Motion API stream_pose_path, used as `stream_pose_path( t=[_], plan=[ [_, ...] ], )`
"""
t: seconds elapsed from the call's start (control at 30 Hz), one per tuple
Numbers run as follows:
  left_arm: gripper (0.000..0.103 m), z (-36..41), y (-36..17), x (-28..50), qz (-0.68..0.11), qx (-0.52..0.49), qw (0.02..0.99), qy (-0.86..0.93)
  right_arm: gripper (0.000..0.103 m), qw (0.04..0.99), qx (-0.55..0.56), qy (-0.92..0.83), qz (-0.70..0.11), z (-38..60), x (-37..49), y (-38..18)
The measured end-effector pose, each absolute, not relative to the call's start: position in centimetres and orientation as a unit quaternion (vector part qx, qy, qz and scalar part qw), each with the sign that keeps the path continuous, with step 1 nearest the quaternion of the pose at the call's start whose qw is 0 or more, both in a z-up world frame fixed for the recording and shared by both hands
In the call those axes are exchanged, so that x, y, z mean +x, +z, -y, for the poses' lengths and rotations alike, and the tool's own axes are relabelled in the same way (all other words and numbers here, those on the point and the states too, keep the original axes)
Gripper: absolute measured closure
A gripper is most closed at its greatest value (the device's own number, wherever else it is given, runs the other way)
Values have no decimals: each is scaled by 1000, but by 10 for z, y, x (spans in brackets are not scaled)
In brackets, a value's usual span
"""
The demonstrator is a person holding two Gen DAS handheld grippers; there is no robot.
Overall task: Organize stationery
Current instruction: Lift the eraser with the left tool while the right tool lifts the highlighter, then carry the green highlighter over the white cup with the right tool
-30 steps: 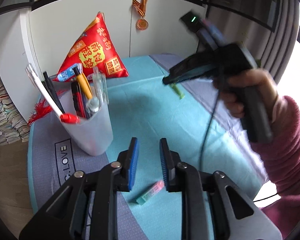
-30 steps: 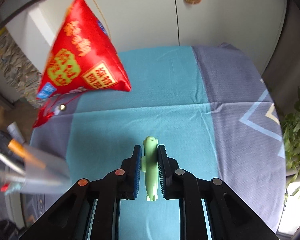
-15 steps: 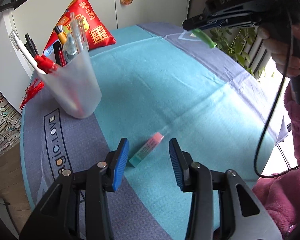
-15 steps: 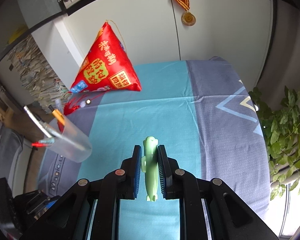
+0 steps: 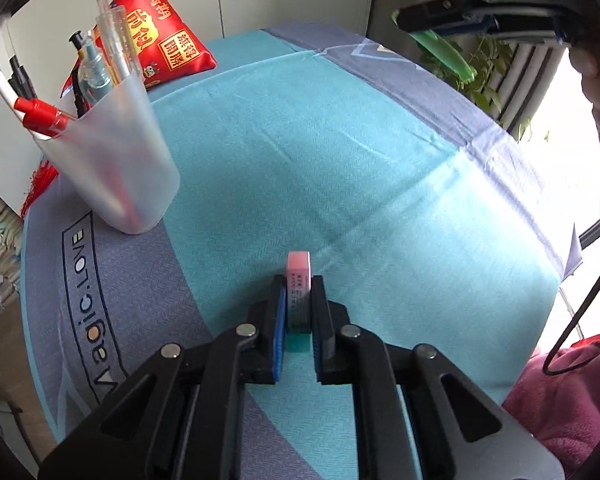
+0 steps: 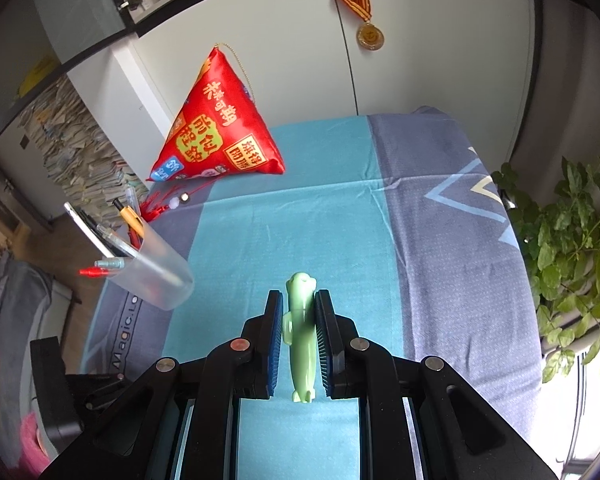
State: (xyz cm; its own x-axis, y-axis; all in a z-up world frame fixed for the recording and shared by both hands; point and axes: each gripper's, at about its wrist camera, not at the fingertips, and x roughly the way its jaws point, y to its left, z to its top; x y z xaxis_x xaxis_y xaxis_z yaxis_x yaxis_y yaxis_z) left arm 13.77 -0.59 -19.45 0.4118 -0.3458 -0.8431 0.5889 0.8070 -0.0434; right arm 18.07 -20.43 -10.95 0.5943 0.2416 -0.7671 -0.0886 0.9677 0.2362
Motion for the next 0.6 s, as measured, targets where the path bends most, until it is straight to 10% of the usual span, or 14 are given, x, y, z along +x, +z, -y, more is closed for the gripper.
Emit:
stream_pose_path(
  t=[0.6],
  plan=[
    [94,-11,-145,125,-410,86,871,-255,86,891,83,107,-433,196,164,-106]
  ],
)
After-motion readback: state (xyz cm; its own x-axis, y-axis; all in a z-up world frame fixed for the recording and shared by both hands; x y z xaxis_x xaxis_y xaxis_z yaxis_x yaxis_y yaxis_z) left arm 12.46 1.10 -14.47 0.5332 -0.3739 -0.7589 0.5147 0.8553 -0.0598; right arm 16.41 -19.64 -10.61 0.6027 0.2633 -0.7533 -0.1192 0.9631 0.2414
